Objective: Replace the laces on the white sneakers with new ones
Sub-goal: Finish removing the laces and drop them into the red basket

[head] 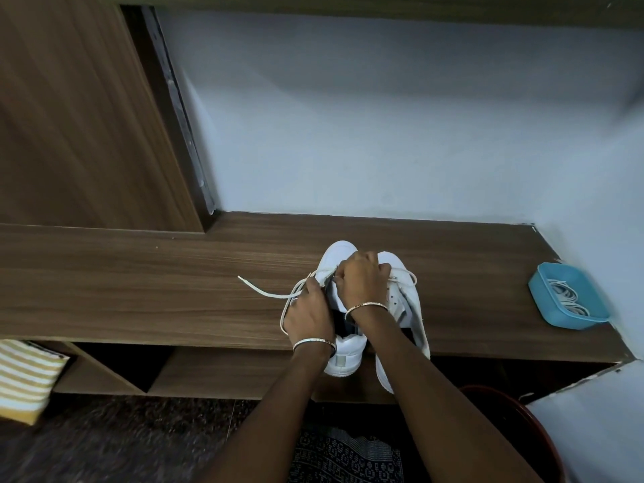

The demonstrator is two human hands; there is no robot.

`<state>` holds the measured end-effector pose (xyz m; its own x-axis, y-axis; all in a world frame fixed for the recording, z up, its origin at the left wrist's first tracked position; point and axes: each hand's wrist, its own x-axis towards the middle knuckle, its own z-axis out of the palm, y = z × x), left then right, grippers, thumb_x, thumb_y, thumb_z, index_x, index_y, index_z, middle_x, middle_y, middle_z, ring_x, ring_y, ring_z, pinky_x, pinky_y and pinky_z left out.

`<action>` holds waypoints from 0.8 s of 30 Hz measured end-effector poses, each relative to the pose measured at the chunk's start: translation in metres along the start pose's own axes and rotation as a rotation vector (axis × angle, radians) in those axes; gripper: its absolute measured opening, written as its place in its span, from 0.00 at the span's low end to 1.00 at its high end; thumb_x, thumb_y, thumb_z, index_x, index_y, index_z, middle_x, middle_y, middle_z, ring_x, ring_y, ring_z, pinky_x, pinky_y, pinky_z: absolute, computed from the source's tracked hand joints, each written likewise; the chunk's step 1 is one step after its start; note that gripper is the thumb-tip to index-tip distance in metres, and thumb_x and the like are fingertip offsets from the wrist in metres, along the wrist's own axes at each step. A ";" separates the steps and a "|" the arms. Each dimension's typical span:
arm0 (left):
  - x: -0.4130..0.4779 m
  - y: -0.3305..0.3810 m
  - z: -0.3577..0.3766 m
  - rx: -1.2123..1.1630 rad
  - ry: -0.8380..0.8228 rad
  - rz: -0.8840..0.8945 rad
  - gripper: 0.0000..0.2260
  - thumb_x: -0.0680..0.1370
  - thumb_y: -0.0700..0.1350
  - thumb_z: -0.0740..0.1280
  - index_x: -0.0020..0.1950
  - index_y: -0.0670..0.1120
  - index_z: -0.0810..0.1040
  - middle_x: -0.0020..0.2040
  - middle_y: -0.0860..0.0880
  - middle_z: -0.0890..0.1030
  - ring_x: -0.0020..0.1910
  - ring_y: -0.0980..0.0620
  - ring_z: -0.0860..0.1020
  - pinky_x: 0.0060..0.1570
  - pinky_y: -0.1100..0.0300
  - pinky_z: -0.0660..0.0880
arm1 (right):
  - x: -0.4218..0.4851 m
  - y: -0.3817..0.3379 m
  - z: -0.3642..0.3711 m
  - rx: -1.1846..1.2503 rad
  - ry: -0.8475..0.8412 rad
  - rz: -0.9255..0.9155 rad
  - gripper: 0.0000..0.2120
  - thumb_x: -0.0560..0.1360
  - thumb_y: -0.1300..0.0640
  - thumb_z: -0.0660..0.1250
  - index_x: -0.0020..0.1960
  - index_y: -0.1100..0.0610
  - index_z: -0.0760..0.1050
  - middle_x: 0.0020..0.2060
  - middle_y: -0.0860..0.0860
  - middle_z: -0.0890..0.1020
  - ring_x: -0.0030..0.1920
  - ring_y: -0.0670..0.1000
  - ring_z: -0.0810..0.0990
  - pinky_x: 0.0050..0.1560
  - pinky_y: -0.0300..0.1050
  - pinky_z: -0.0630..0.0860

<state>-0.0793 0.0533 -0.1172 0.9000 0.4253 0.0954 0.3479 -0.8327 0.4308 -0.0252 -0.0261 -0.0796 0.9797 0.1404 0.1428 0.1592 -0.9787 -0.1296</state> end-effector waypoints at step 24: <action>0.000 0.000 0.000 0.033 0.005 0.025 0.10 0.83 0.40 0.53 0.62 0.45 0.69 0.50 0.45 0.83 0.49 0.42 0.83 0.39 0.54 0.72 | 0.003 0.014 -0.003 0.164 0.022 -0.001 0.11 0.76 0.53 0.66 0.56 0.50 0.82 0.57 0.49 0.78 0.64 0.55 0.70 0.60 0.53 0.64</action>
<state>-0.0794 0.0529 -0.1175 0.9072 0.4060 0.1101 0.3340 -0.8544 0.3981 -0.0201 -0.0397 -0.0778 0.9770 0.1365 0.1640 0.1797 -0.9406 -0.2880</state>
